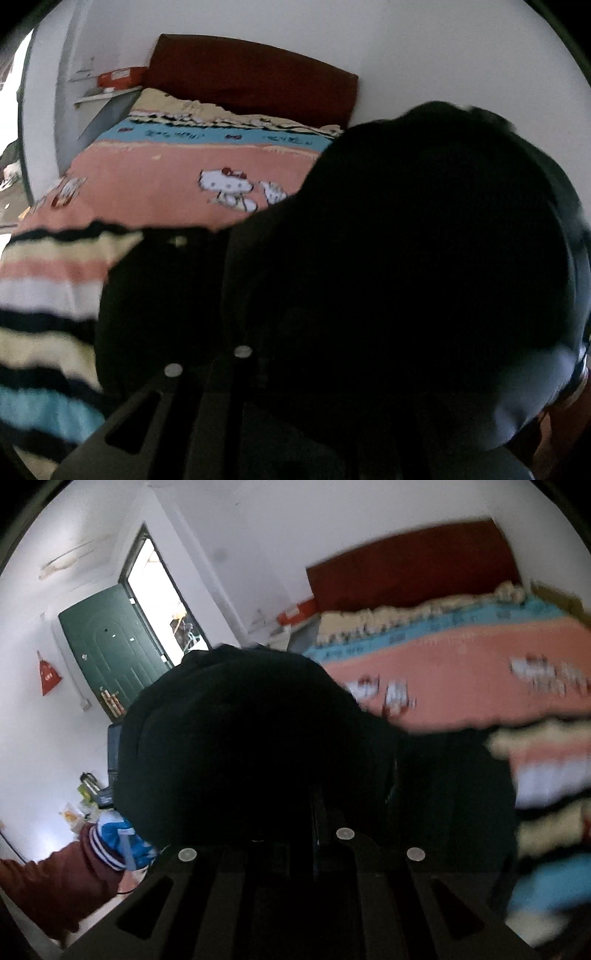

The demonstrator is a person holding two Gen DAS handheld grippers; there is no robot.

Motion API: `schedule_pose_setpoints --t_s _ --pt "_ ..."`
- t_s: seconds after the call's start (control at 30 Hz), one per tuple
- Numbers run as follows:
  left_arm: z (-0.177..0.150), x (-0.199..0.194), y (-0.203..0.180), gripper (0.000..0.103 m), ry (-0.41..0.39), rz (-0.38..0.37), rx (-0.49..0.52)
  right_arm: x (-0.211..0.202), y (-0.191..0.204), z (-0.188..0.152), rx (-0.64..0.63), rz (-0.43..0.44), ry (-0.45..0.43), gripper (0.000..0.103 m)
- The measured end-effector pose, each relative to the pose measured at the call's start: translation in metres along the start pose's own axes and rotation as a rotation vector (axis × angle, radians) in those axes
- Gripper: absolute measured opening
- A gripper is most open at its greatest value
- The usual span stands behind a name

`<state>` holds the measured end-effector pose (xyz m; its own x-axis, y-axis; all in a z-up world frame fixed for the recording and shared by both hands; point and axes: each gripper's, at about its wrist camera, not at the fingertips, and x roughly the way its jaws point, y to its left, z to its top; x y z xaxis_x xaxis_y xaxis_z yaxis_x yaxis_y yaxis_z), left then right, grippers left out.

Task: Fold large clothes
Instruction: 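Fold the hem with both grippers toward the hood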

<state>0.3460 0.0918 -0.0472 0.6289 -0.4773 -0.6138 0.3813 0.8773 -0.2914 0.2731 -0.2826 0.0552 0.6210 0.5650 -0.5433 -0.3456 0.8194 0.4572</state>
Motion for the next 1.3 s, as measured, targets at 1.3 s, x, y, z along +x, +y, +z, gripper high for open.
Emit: schedule_pose_setpoints --t_s 1.3 --pt "-0.095 -0.052 -0.079 0.027 0.023 0.287 0.433 -0.006 0.049 -0.089 -0.32 -0.467 0.213 0.015"
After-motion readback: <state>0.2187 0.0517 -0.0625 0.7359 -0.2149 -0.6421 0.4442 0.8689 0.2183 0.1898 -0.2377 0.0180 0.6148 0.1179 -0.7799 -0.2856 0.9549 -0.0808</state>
